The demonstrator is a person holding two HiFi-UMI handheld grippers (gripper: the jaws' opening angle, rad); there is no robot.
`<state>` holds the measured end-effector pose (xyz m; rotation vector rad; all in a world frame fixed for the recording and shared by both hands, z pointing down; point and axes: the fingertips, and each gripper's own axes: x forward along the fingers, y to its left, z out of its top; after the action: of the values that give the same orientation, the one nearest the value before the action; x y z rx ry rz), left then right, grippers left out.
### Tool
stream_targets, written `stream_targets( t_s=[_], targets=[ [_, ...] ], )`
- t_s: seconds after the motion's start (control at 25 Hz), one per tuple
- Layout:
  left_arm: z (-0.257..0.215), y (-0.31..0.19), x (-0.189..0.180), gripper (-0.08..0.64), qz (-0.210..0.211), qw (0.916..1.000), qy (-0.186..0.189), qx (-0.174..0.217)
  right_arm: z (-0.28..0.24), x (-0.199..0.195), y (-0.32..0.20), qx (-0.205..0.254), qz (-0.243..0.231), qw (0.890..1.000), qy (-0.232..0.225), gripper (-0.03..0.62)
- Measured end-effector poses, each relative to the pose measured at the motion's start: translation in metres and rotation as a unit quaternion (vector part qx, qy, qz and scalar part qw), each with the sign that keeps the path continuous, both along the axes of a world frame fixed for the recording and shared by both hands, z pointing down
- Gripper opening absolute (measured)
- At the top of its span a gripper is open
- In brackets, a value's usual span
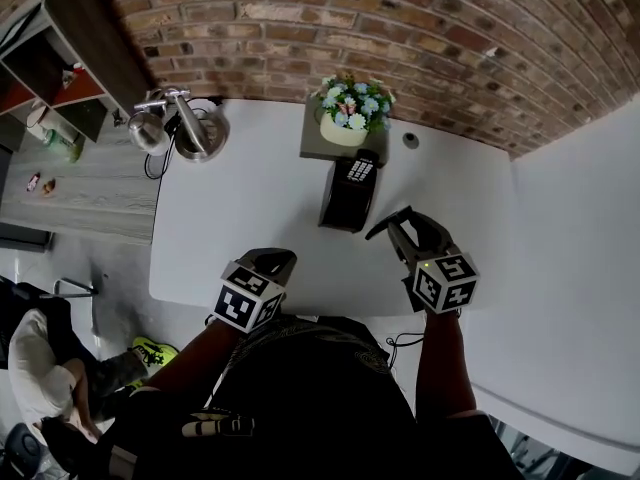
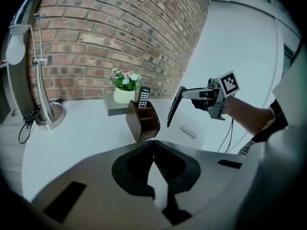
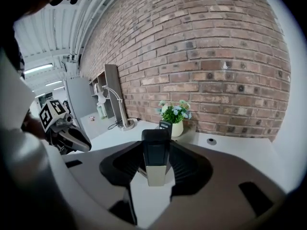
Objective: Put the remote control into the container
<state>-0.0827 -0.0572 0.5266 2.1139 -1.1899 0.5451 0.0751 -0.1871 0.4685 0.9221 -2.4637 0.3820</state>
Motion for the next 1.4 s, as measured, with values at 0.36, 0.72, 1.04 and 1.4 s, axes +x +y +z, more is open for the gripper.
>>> stream_targets(
  t_s=[0.36,0.72,1.04,1.4],
  targets=[
    [-0.002,0.006,-0.013,0.005,-0.021,0.9997,0.003,0.006,-0.021,-0.028,-0.008,0.04,-0.01,0.999,-0.016,0.176],
    [-0.007,0.022,-0.027,0.005,-0.044,0.999,0.002,0.011,-0.024,-0.052,-0.044,0.015,0.059,0.993,-0.099,0.176],
    [0.005,0.042,-0.052,0.005,-0.077,0.997,-0.006,-0.005,0.009,-0.053,-0.063,0.004,0.122,0.987,-0.103,0.176],
    [-0.002,0.045,-0.053,0.006,-0.079,0.9969,0.0,0.007,0.052,-0.055,-0.054,-0.026,0.116,0.993,-0.027,0.176]
  ],
)
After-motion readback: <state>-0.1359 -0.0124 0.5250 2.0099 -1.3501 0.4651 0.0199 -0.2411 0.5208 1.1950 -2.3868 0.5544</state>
